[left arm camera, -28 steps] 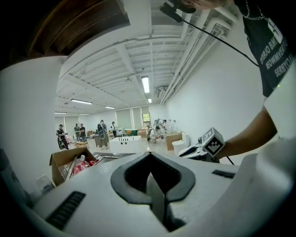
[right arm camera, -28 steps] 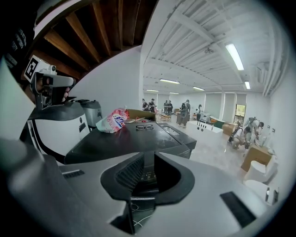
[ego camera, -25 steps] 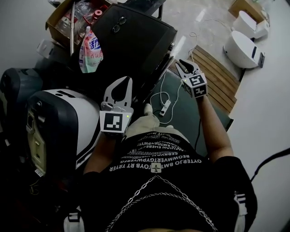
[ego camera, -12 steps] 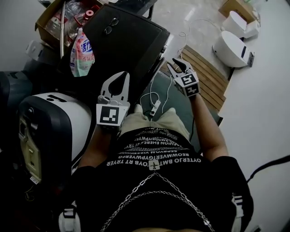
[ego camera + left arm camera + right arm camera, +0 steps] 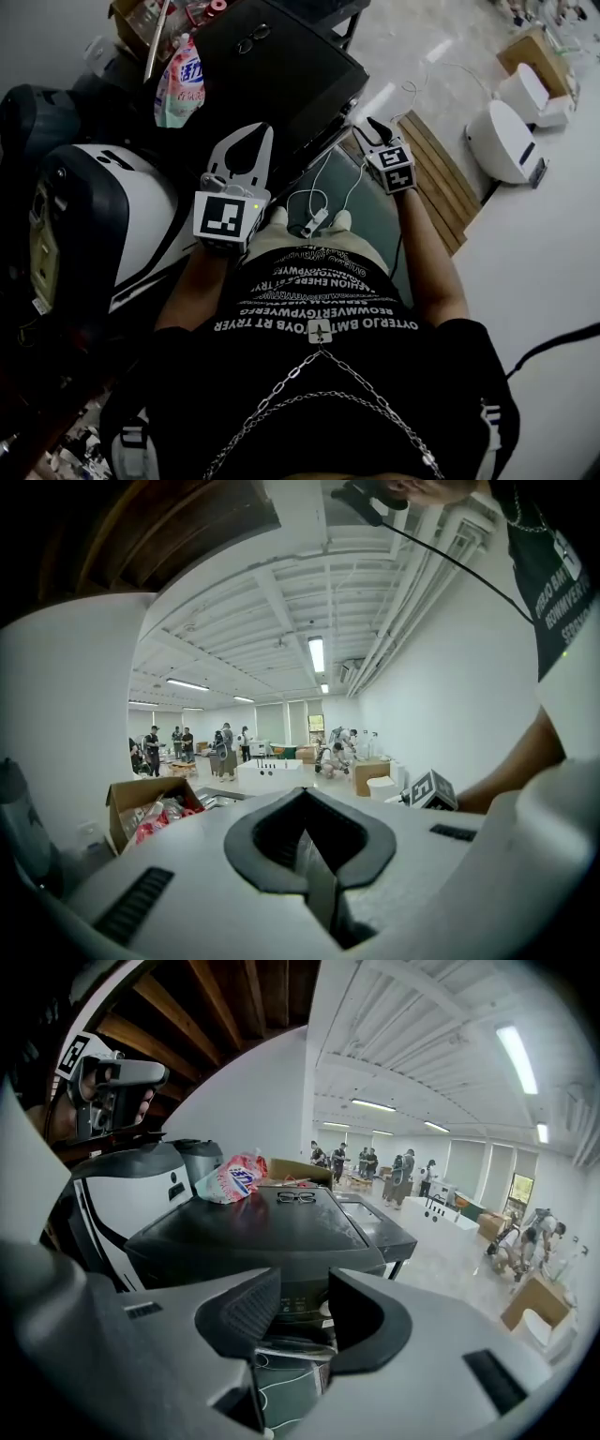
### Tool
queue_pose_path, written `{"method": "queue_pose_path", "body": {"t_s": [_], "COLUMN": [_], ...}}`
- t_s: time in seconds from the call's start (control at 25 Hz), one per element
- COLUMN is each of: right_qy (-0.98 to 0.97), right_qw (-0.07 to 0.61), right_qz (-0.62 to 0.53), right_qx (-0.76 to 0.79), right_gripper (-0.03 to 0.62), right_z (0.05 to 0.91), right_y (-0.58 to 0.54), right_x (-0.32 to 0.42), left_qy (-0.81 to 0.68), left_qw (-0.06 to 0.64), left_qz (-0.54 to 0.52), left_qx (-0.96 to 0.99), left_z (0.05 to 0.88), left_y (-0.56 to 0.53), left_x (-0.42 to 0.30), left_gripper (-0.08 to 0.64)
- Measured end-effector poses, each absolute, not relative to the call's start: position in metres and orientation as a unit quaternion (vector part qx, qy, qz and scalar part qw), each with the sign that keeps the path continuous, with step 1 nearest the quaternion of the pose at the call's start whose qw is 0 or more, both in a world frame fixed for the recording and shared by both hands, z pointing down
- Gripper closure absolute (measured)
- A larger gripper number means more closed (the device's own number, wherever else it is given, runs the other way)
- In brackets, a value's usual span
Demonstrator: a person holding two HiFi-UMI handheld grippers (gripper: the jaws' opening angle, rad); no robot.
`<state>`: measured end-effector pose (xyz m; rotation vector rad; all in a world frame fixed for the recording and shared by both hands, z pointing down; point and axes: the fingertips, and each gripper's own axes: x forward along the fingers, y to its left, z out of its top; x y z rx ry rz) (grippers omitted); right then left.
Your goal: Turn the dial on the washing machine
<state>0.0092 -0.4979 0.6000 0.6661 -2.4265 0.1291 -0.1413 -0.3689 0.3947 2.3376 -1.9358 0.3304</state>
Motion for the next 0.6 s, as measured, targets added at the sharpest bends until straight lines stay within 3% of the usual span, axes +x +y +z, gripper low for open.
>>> {"method": "queue_pose_path", "body": {"t_s": [0.6], "right_qy": [-0.923], "right_qw": [0.359], "right_qz": [0.029], "right_qx": [0.135], "right_gripper": [0.409], "right_z": [0.674], "right_y": [-0.545], "right_x": [-0.011], "left_qy": [-0.751], "left_qw": [0.065], "left_qz": [0.122], "left_qx": [0.646], "left_z": [0.403], "left_y": [-0.333], "left_x": [-0.142], "left_gripper": [0.554]}}
